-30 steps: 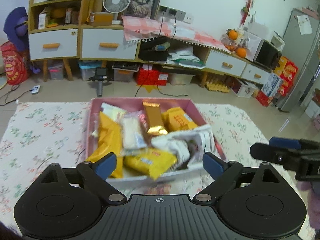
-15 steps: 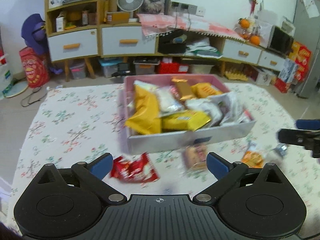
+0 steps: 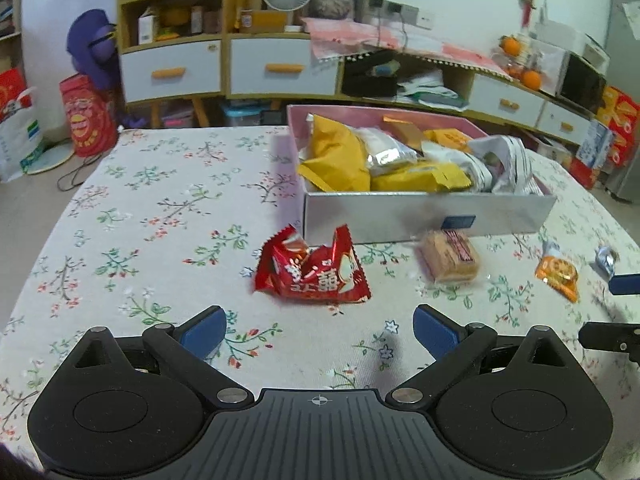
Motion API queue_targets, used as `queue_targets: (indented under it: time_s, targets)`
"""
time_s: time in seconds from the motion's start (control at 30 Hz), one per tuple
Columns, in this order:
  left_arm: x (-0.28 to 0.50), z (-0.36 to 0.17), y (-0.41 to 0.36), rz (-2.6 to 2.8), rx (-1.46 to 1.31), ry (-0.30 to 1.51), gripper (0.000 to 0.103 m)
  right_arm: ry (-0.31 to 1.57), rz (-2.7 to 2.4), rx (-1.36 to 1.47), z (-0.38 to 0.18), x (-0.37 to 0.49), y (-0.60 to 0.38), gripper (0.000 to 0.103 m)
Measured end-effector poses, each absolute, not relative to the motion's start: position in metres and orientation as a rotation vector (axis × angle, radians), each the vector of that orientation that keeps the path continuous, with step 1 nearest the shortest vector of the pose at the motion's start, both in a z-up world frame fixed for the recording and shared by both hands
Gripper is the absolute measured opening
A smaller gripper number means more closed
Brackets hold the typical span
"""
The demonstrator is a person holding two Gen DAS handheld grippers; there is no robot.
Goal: Organize snacks
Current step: 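Withdraw both tools from the box toward the remaining snacks, then grasp the red candy wrapper with the left tool while the right tool grasps the orange biscuit packet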
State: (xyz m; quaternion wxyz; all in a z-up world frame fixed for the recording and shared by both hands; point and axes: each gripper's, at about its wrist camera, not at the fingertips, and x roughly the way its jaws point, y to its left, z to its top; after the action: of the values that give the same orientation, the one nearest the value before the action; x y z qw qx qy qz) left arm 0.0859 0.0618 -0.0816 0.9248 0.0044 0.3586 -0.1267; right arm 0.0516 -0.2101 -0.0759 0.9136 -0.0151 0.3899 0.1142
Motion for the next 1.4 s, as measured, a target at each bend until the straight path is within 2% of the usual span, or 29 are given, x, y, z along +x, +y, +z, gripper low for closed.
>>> queue_targets:
  time_s: [0.7, 0.87, 1.0, 1.1, 1.17, 1.4]
  targets:
    - [0.113, -0.092, 0.047, -0.235, -0.050, 0.690, 0.097, 0.806, 0.054, 0.075, -0.089, 0.099, -0.207, 0.076]
    - [0.118, -0.092, 0.050, -0.210, -0.055, 0.685, 0.091, 0.787, 0.001, 0.042, -0.089, 0.104, -0.205, 0.058]
    - [0.120, -0.090, 0.049, -0.188, -0.027, 0.683, 0.068, 0.778, -0.013, 0.038, -0.088, 0.105, -0.208, 0.045]
    - [0.120, -0.089, 0.050, -0.184, -0.031, 0.688, 0.063, 0.773, -0.019, 0.041, -0.086, 0.106, -0.211, 0.029]
    - [0.119, -0.088, 0.051, -0.185, -0.019, 0.689, 0.057, 0.771, -0.009, 0.042, -0.084, 0.105, -0.212, 0.011]
    - [0.119, -0.084, 0.053, -0.205, -0.025, 0.713, 0.046, 0.795, 0.010, 0.074, -0.081, 0.105, -0.219, 0.008]
